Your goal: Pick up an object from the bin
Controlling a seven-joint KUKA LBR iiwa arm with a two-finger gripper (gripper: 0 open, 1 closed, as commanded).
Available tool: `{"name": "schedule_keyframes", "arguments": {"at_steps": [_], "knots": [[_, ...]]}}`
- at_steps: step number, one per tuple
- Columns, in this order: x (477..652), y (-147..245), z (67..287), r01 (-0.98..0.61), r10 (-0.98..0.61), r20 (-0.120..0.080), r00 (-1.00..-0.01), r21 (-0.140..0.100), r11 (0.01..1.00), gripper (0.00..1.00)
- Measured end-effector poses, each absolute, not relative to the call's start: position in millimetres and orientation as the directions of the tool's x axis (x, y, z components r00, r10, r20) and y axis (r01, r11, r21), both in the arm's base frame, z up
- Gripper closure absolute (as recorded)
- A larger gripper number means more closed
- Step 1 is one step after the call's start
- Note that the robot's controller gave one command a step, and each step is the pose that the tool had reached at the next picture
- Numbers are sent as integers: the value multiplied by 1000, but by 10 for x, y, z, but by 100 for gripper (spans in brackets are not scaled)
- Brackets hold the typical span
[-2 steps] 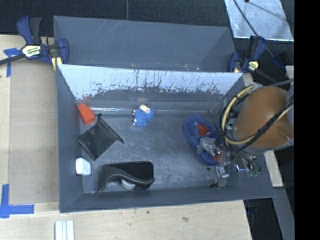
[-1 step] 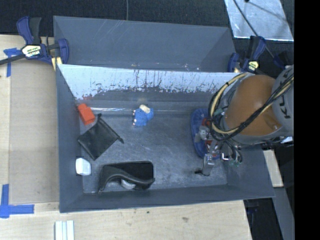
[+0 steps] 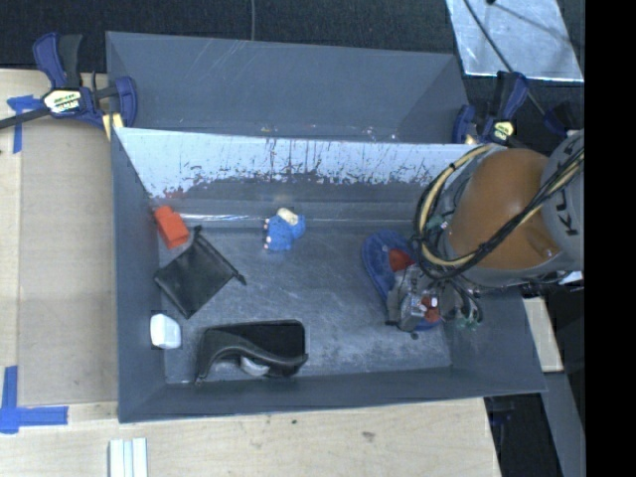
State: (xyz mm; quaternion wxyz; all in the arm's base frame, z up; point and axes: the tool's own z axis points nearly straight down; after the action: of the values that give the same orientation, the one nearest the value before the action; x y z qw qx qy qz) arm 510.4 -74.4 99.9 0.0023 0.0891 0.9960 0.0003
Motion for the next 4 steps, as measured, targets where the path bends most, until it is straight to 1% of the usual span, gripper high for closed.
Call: {"name": "schedule_keyframes", "arguments": {"at_steps": [1, 2, 3, 4], "knots": [[5099, -741, 995, 176, 176, -3, -984, 1, 984, 0], [5227, -976, 963, 113, 113, 2, -994, 5, 994, 0], [5442, -1309, 695, -123, -123, 1, -992, 17, 992, 0], [5483, -1314, 737, -122, -122, -13, -992, 13, 992, 100]]}}
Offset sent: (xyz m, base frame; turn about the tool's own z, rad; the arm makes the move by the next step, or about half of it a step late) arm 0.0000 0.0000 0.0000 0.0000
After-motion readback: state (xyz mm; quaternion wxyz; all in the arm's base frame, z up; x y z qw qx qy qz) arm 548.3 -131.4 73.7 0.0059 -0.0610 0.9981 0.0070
